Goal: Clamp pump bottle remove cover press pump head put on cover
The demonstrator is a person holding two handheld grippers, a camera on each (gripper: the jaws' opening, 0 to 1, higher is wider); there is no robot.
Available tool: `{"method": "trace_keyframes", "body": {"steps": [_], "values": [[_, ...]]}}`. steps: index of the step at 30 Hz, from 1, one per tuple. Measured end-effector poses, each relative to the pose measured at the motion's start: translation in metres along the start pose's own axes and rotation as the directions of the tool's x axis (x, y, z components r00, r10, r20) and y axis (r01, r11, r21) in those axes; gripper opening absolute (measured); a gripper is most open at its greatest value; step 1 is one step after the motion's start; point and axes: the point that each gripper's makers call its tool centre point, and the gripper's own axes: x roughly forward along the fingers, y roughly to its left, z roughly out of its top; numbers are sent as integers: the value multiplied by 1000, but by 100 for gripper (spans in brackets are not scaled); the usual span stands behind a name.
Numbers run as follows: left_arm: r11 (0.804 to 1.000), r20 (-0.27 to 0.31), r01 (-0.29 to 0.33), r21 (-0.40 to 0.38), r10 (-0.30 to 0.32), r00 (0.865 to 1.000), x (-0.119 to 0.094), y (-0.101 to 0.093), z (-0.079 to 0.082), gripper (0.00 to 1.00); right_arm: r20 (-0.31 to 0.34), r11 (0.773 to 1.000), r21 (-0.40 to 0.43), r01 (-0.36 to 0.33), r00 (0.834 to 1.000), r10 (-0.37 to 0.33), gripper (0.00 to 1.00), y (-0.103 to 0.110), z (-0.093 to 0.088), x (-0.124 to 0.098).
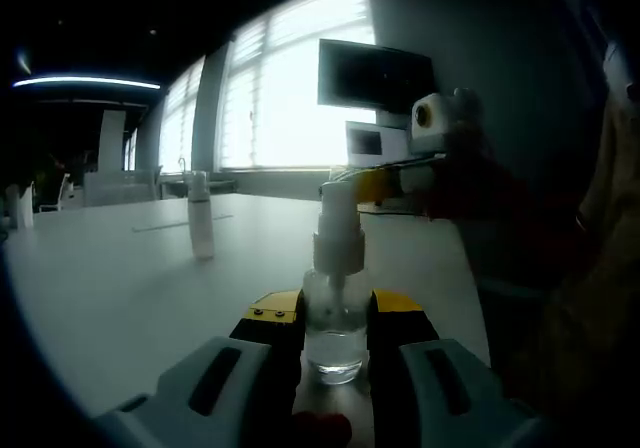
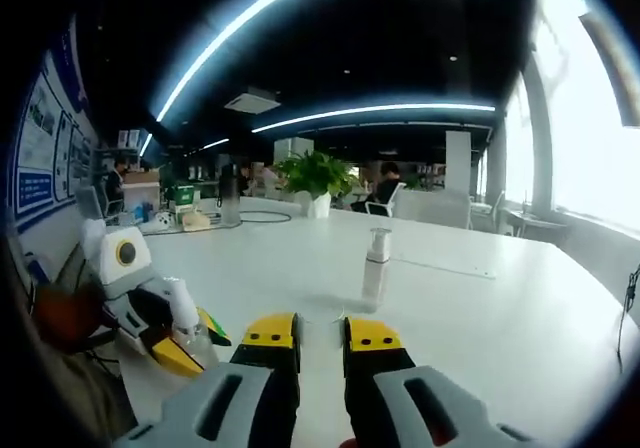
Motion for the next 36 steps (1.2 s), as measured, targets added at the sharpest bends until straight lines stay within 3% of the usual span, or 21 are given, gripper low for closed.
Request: {"method": "trace_keyframes", "body": {"steps": [36], "values": [[1000, 0, 1, 0, -1, 1000, 0, 0, 0, 15, 11, 993, -44, -108, 994, 109, 12, 40, 21, 5]]}}
